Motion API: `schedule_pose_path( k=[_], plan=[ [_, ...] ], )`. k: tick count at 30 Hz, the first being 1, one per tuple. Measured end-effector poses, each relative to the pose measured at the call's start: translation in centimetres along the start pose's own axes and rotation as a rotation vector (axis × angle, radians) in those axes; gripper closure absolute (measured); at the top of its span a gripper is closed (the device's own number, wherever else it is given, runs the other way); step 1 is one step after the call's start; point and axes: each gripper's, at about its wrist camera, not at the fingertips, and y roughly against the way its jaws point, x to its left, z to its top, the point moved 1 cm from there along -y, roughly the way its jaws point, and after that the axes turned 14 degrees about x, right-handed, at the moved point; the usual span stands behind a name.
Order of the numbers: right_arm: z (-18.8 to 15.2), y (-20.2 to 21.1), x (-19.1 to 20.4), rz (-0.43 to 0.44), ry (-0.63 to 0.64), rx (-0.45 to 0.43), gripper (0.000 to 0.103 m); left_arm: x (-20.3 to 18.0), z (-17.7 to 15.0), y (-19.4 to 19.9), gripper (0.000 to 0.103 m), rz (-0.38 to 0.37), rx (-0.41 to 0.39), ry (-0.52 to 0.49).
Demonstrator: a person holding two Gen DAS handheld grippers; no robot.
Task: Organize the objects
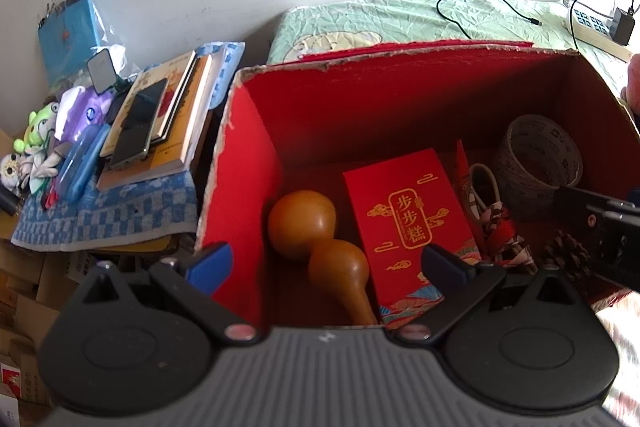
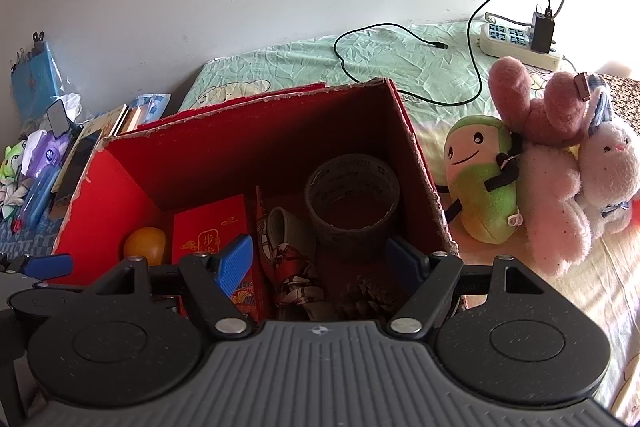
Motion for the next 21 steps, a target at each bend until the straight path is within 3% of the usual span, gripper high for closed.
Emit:
schedule_pose_path(
  k=[21],
  plan=[
    [-0.28,0.12,0.06,0.002,0.002,0.002,0.027,0.17,-0.18,0.01,0.002,0.001,0.002,0.0]
  ],
)
